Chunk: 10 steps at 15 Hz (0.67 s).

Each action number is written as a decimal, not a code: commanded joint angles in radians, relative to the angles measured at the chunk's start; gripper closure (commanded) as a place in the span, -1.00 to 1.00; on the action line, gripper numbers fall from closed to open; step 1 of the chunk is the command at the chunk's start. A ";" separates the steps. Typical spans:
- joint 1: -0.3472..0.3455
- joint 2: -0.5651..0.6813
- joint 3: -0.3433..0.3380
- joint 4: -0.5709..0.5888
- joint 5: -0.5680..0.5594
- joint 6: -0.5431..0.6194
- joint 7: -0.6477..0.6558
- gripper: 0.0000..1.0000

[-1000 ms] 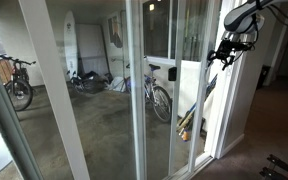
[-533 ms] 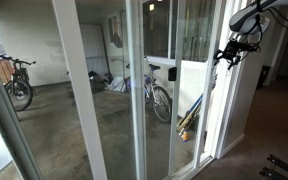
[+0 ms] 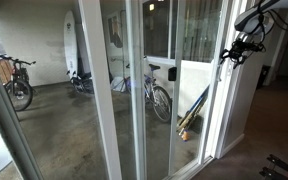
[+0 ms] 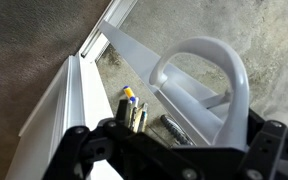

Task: Slide the glass door to the right

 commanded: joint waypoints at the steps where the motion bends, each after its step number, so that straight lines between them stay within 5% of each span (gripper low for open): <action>1: -0.101 0.054 -0.041 0.065 0.045 -0.083 -0.077 -1.00; 10: -0.264 0.154 -0.069 0.246 0.195 -0.251 -0.097 -1.00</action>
